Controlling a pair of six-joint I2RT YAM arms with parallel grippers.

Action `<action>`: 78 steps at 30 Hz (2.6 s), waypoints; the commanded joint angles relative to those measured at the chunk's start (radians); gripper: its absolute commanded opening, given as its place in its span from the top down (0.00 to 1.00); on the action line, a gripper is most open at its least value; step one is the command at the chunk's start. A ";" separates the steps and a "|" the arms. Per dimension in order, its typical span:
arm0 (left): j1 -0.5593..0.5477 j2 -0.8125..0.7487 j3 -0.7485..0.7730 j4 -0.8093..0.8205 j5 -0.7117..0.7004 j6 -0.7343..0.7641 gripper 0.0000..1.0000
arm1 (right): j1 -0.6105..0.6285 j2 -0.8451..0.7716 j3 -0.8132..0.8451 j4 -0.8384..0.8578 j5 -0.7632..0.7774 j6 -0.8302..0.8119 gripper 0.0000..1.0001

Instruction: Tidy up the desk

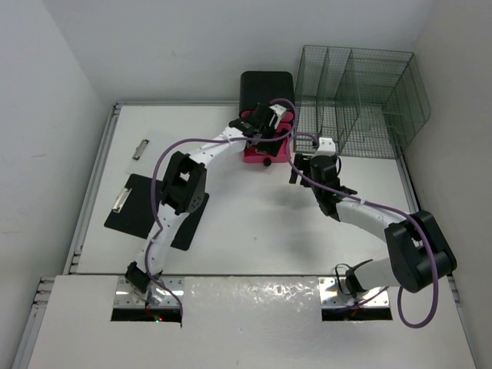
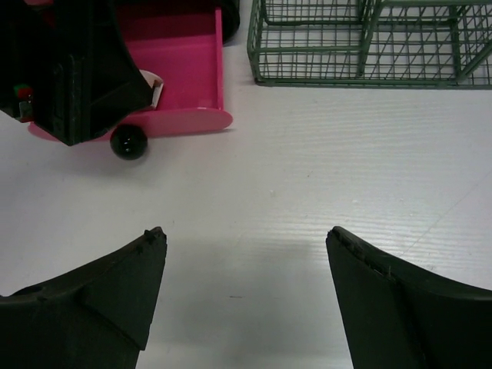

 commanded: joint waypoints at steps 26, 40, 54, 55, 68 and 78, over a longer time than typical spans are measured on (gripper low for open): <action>0.219 -0.669 -0.383 -0.170 0.166 0.176 0.00 | 0.004 0.150 0.186 0.078 -0.256 0.029 0.52; 0.698 -0.857 -0.690 -0.029 0.205 0.174 0.00 | 0.135 0.552 0.492 -0.066 -0.081 0.051 0.43; 0.734 -0.831 -0.715 -0.009 0.222 0.187 0.00 | 0.129 0.722 0.657 -0.048 0.056 0.022 0.64; 0.735 -0.831 -0.716 -0.008 0.219 0.190 0.00 | 0.129 0.725 0.661 -0.039 0.059 0.019 0.65; 0.737 -0.829 -0.742 0.011 0.181 0.223 0.00 | 0.090 0.803 0.778 0.096 0.088 -0.023 0.67; 0.737 -0.815 -0.744 0.012 0.159 0.239 0.00 | 0.064 0.872 0.864 0.162 0.112 -0.044 0.67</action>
